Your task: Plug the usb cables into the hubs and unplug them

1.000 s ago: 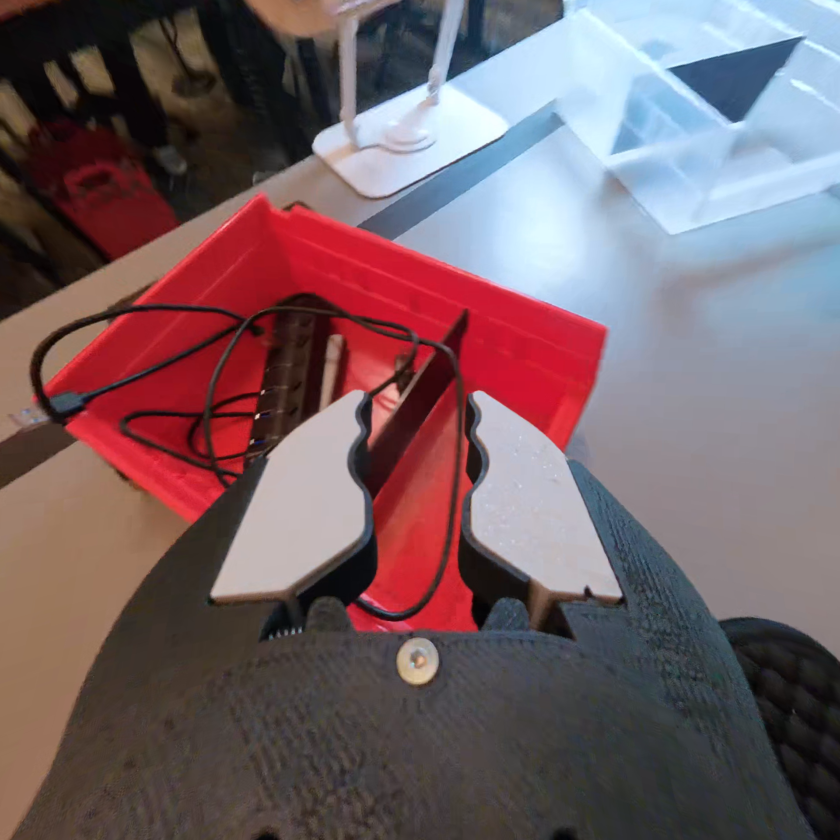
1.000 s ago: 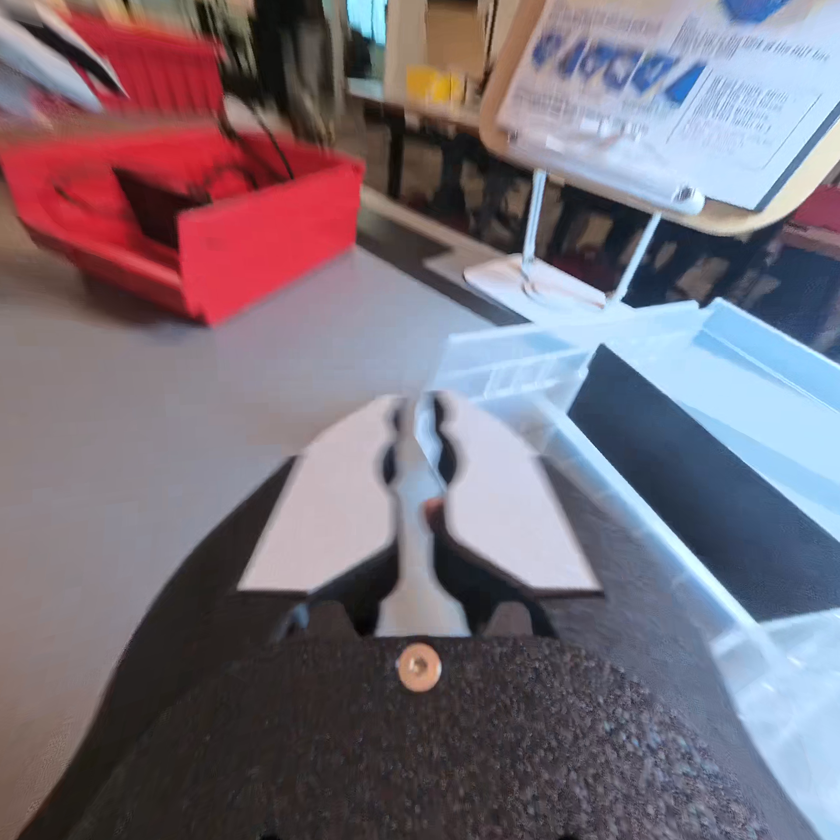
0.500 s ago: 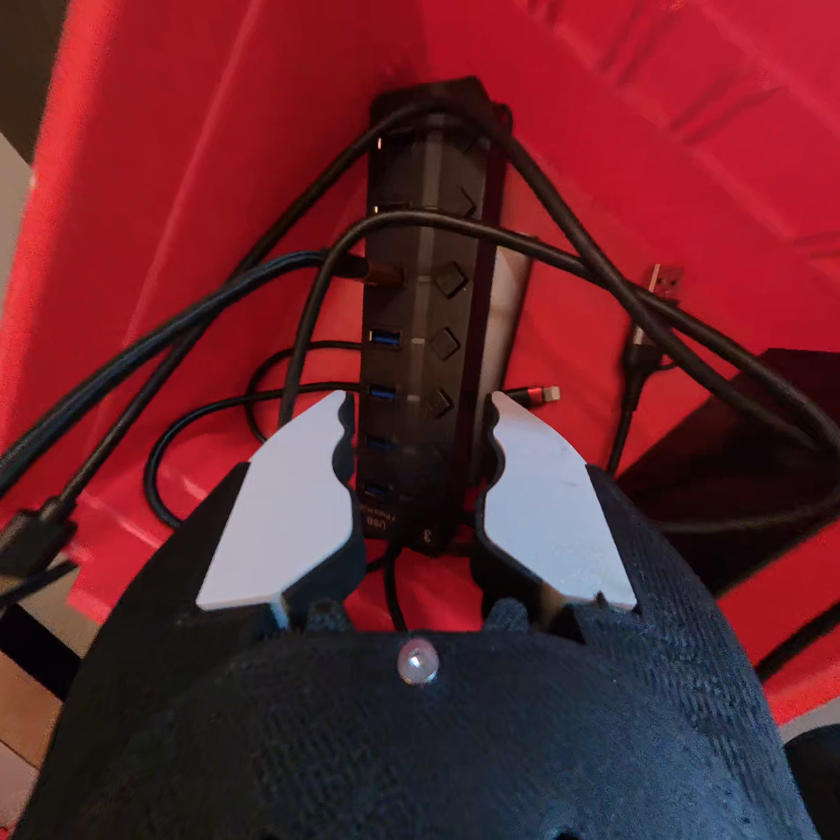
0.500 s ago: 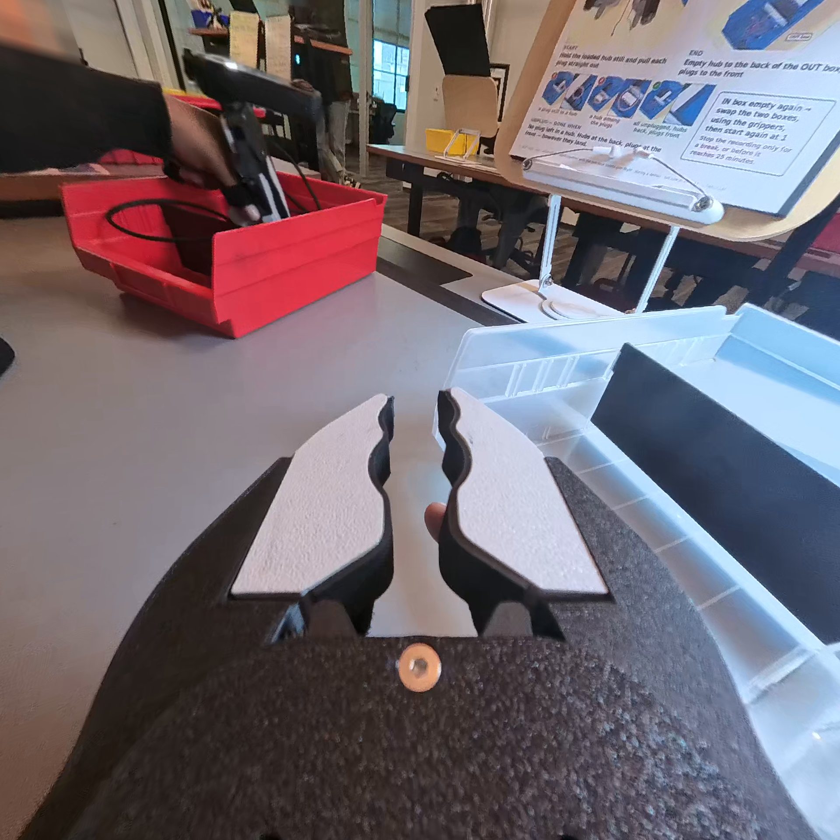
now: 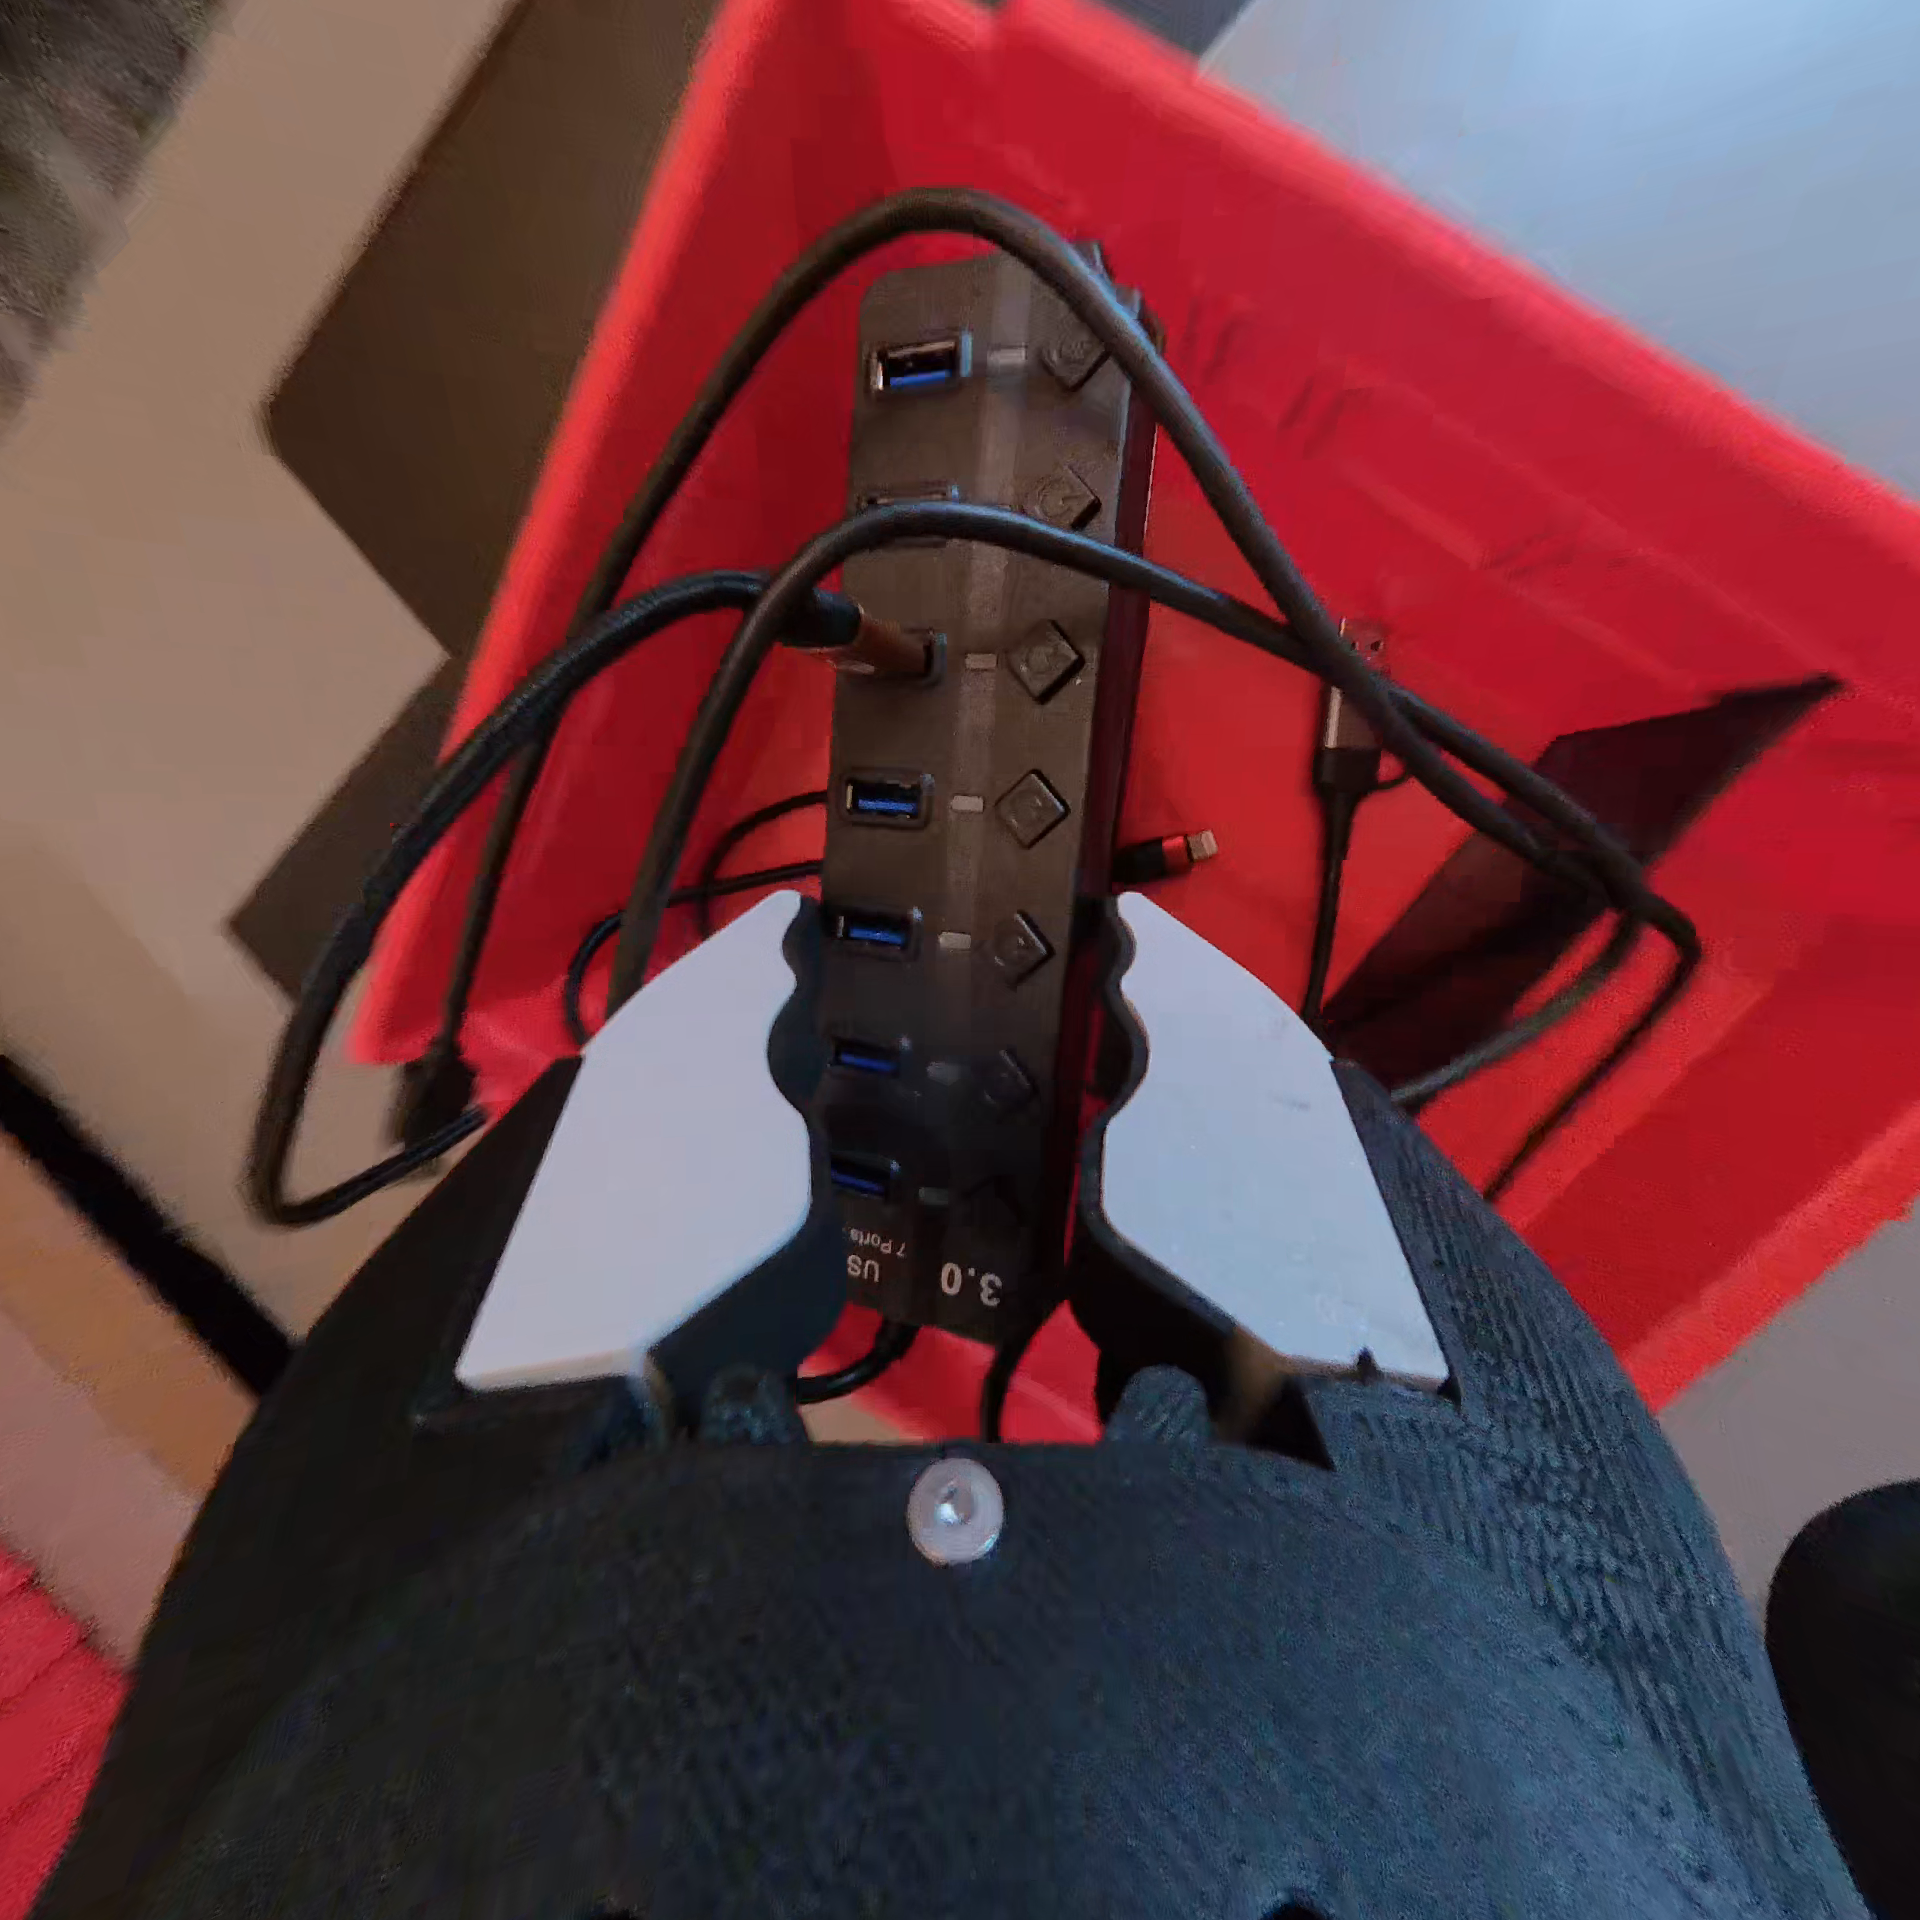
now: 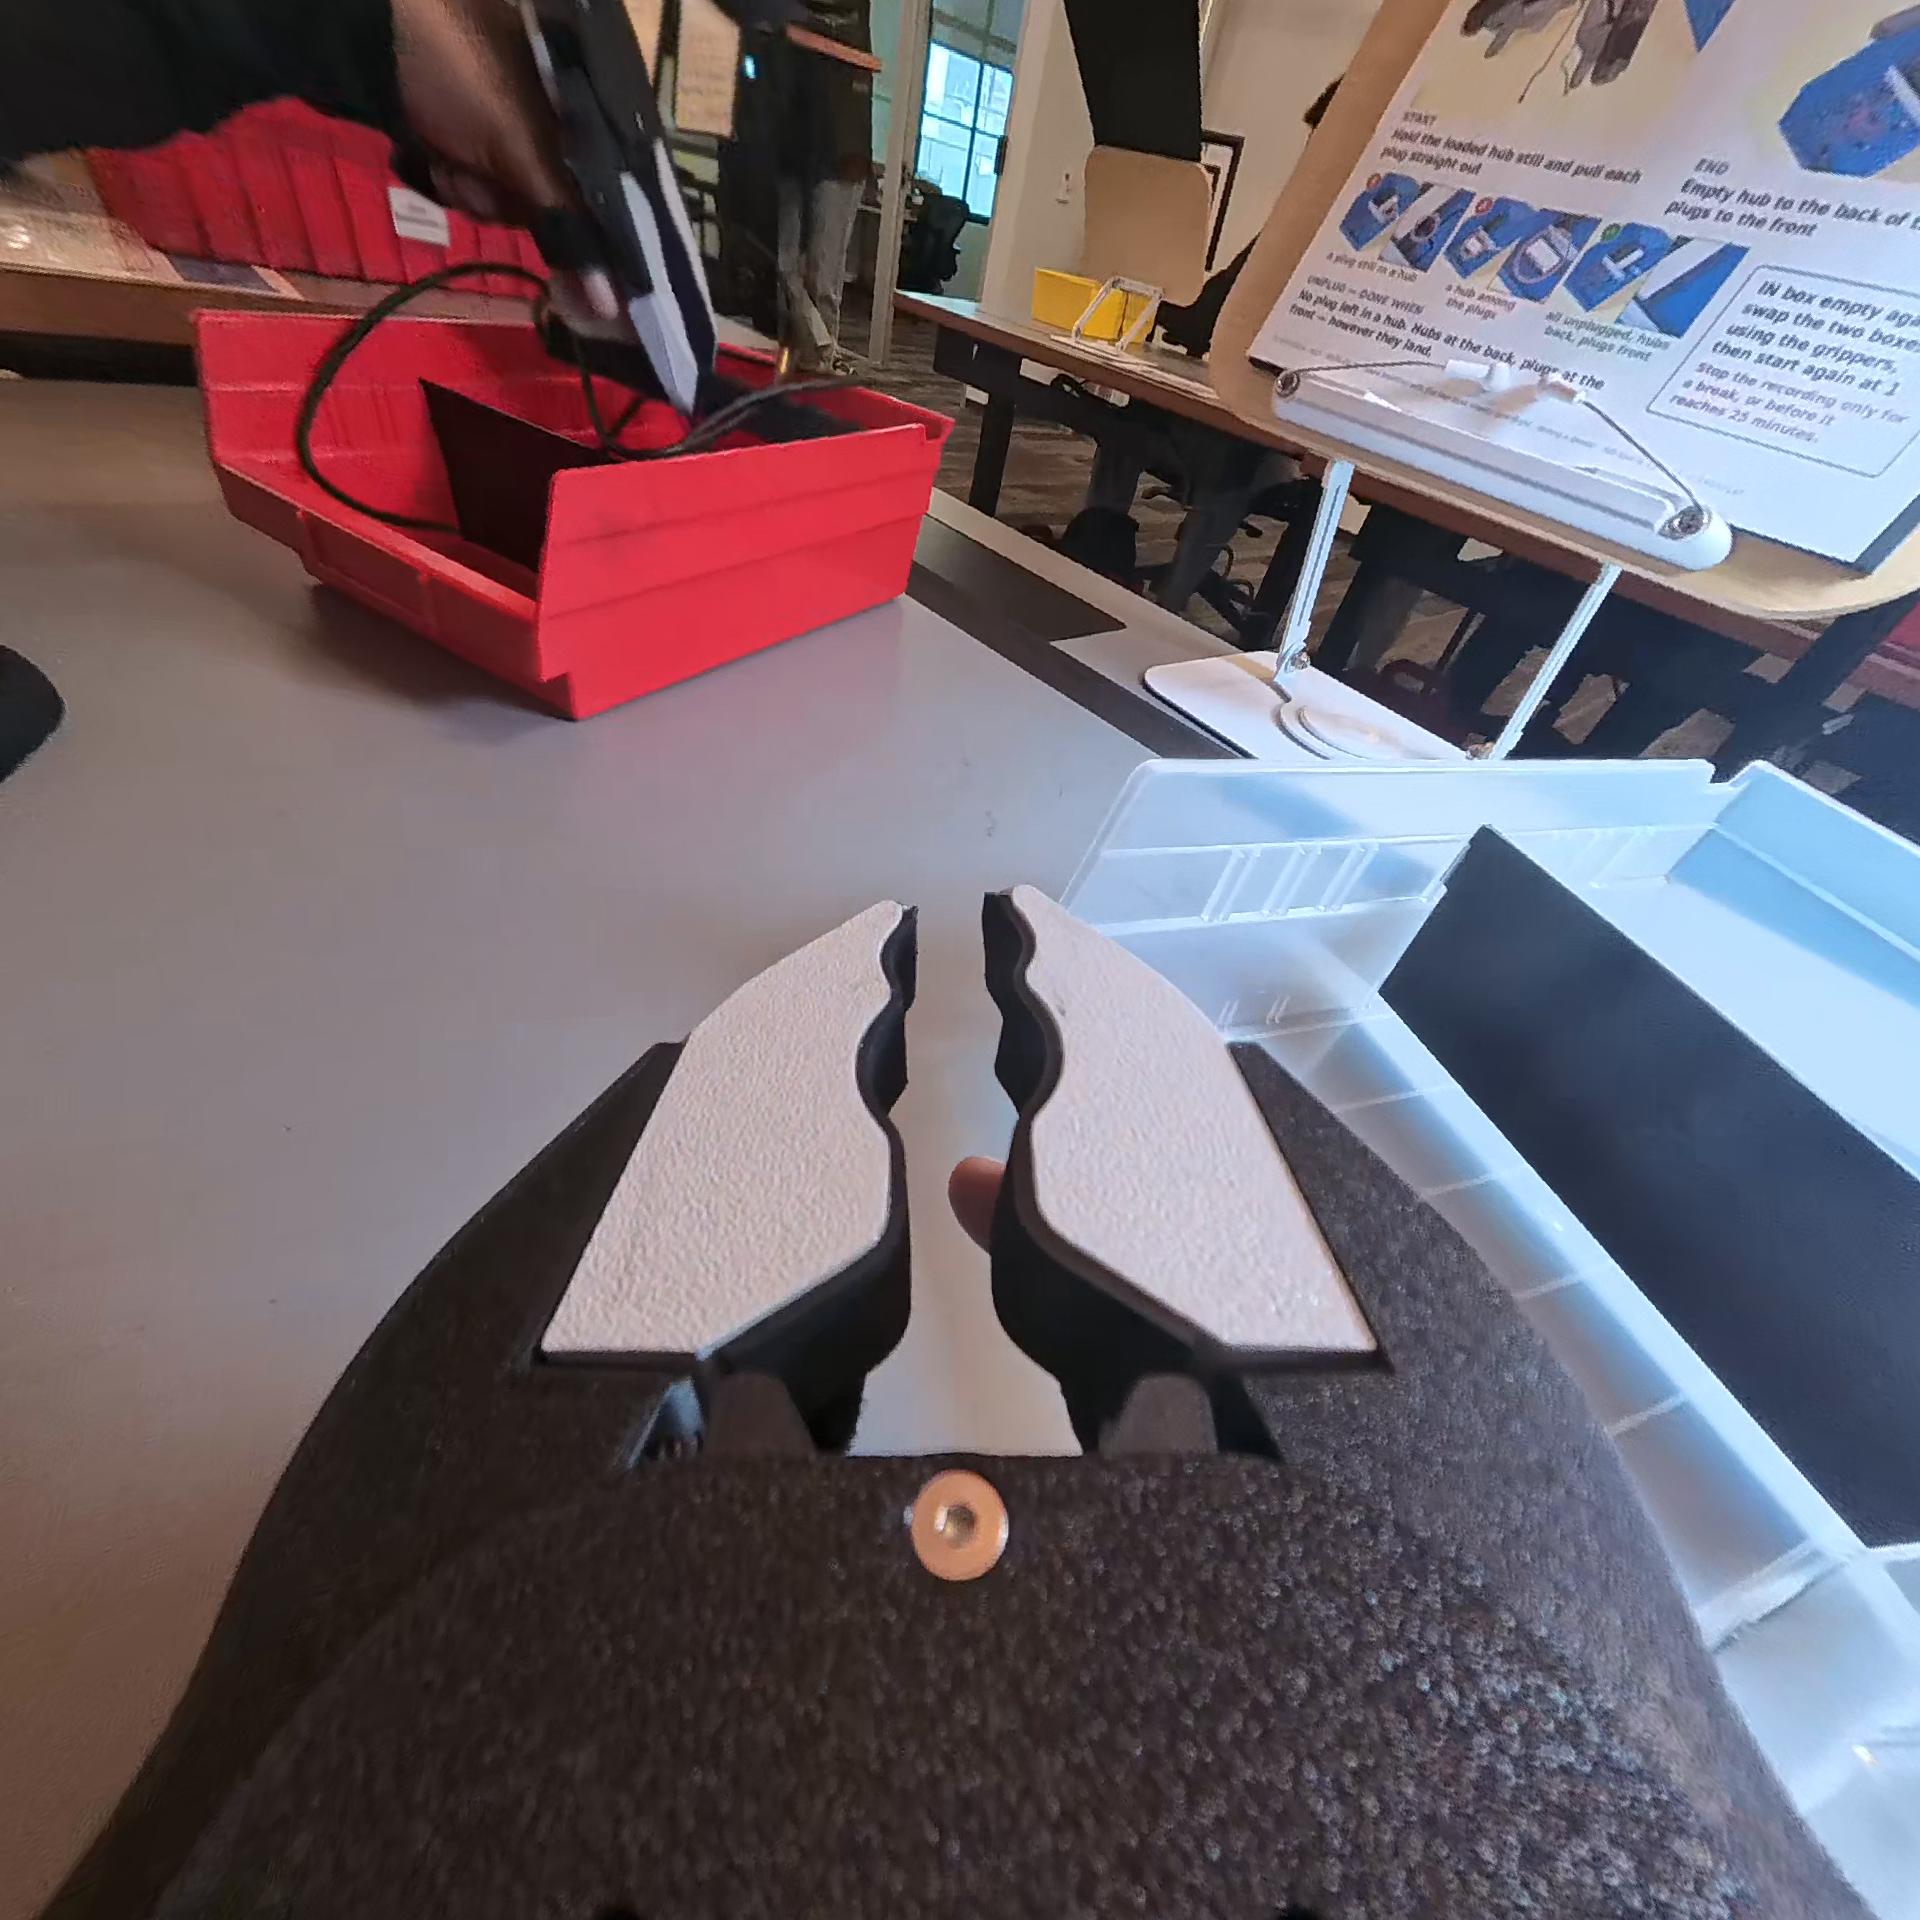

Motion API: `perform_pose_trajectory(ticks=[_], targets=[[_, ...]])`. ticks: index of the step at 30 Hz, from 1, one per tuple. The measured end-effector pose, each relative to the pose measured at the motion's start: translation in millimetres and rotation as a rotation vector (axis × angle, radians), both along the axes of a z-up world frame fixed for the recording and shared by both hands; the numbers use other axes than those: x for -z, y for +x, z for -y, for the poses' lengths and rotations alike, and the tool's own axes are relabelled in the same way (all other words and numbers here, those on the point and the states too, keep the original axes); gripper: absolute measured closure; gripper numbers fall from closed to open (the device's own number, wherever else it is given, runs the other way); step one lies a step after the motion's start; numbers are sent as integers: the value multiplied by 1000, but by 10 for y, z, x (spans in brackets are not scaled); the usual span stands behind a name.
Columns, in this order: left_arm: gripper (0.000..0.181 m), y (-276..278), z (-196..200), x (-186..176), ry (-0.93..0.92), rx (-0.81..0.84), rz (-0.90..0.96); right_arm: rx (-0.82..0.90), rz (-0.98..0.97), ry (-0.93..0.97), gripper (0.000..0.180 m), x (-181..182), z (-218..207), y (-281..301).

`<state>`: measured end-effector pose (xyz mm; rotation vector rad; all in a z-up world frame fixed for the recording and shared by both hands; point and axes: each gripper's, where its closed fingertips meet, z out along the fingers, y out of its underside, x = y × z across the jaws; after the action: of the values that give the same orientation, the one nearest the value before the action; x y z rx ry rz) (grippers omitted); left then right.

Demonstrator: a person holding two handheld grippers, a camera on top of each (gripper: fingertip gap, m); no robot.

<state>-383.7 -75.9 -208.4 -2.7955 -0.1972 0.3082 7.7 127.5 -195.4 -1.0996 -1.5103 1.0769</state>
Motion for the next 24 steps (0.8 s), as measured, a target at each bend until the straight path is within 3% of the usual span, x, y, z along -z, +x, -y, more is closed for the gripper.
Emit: perform_pose_trajectory(ticks=[7, 18, 21, 24], targets=[[129, 297, 149, -1089, 60, 63, -196, -9, -8, -21, 169, -10, 38, -15], [130, 1239, 6, -2308, 50, 283, -406, -7, -18, -46, 169, -32, 59, -30], [130, 1572, -168, -2538, 132, 356, -412, -10, -30, -50, 170, -59, 64, -22], [130, 2043, -362, -2413, 193, 484, -331, -27, -73, -44, 169, -154, 90, 10]])
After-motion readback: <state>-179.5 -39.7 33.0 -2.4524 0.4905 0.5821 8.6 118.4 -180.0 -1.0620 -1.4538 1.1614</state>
